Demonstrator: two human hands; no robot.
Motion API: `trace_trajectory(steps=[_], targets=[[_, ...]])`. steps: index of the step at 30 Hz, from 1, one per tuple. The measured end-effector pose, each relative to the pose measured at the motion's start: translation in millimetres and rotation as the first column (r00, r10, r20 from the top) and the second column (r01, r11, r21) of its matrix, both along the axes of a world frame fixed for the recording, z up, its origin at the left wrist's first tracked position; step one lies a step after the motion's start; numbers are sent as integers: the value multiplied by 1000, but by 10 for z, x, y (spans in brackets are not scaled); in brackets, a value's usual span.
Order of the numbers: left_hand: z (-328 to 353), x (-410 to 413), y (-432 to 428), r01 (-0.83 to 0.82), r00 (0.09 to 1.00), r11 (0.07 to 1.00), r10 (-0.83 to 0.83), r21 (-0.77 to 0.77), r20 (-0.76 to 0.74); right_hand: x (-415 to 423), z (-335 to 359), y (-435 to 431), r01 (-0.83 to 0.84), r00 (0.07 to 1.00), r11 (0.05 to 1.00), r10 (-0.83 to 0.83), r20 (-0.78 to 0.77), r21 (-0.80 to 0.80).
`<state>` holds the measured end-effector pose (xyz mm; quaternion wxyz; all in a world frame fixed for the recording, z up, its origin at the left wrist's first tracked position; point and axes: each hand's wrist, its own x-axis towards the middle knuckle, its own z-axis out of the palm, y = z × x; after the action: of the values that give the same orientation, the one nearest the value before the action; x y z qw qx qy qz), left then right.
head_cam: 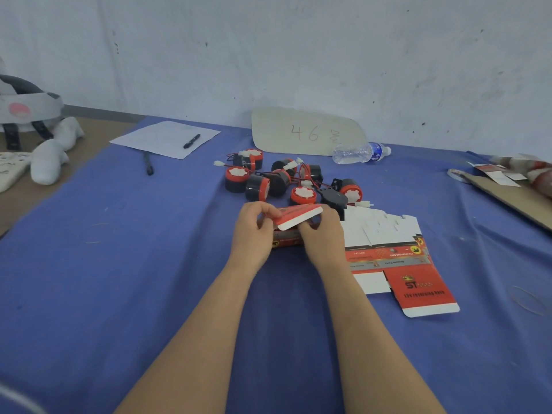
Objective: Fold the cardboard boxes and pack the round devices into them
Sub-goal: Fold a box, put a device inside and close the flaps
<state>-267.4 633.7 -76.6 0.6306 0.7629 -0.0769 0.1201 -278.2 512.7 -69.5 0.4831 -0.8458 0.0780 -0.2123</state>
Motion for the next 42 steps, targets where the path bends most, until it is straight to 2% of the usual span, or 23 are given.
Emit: trace_trajectory(steps=[2, 6, 9, 15, 23, 26, 29, 34, 36, 39, 42], targets=[[-1, -7, 5, -33, 999, 999, 33, 22, 18, -25, 16, -26, -82, 996, 993, 84, -17, 83], [-16, 11, -13, -55, 998, 995, 51, 89, 40, -63, 63, -188, -305, 934, 951, 288, -210, -56], [-55, 8, 23, 1, 995, 972, -25, 234, 100, -81, 74, -243, -362, 907, 932, 349, -237, -14], [-69, 21, 65, -8, 983, 953, -49, 304, 179, -81, 38, -222, -261, 960, 965, 256, -115, -26], [-46, -9, 36, -104, 982, 968, 64, 230, 178, -57, 5, -116, -114, 993, 993, 112, -30, -40], [-43, -16, 24, -99, 981, 969, 57, 227, 185, -51, 12, -102, -132, 991, 990, 131, -33, -47], [-31, -13, 19, -81, 987, 982, 56, 173, 147, -55, 16, -93, -168, 984, 984, 171, -54, 56], [-27, -1, -16, -123, 990, 982, 112, 144, 80, -35, 23, -25, -77, 990, 968, 103, -98, 237], [-14, -9, -49, -142, 990, 986, 141, 90, 9, -20, 28, 15, -45, 989, 954, 84, -120, 298], [25, -31, -107, -107, 982, 994, 110, 24, -156, -15, 55, 12, 12, 969, 896, 99, -226, 444], [33, -12, -104, -93, 971, 996, 92, 7, -223, -2, 99, -10, 41, 943, 826, 154, -295, 563]])
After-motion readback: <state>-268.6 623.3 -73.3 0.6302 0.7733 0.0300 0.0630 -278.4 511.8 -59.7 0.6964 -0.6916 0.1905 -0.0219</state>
